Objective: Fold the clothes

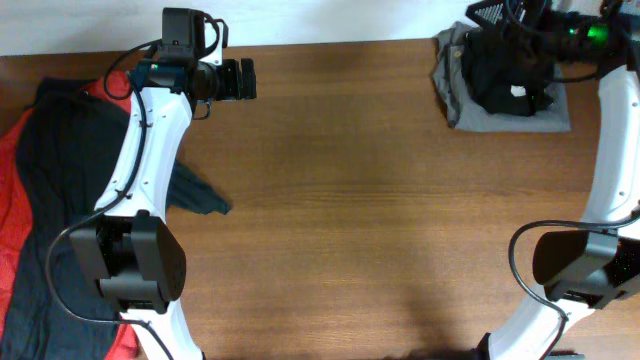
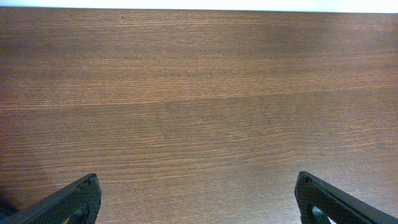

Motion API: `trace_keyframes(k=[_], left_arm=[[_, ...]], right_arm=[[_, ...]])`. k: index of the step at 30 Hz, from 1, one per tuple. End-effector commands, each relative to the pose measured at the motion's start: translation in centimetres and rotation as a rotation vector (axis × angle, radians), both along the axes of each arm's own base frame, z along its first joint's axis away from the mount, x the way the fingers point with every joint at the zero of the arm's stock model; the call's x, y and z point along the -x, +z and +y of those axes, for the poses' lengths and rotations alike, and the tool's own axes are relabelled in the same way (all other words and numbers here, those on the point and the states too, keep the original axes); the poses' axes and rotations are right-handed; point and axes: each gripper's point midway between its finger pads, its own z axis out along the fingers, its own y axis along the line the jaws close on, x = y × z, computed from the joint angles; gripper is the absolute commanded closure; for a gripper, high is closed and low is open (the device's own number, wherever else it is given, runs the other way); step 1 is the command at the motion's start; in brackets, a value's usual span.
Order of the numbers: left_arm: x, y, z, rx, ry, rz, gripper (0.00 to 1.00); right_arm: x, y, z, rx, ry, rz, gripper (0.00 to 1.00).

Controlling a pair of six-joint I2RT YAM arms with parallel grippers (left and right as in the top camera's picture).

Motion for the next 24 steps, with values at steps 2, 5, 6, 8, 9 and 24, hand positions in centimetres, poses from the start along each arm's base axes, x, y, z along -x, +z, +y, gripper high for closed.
trace_keyframes(k=[2,5,6,8,9,24], left_arm=[[0.1,-0.4,-0.1,-0.011,-0.015,0.006,0.01],[0.1,-0.4,-0.1,-0.011,-0.015,0.006,0.01],[0.1,-0.4,-0.1,-0.011,-0.015,0.006,0.01],[0.1,-0.4,-0.1,-0.011,-0.015,0.006,0.01],[0.1,-0.4,-0.1,-0.011,-0.015,0.006,0.01],[0.1,-0.4,-0.1,-0.011,-0.015,0.006,0.01]], right_arm=[[1.6,2.0,3.4,-0.183,0.049,0.137,0.01],[1.1,1.3,2.7,-0.144,0.001,0.143,0.01],[0.9,1.1,2.5,-0.129,-0.016,0.145,0.01],[0.0,0.0,1.4,-0.063,-0.092,0.153,0.01],[-0.2,-0.4,0.9,-0.037,-0.121,0.157,0.01],[2.9,5.8,0.6,0.703,-0.565,-0.180,0.01]])
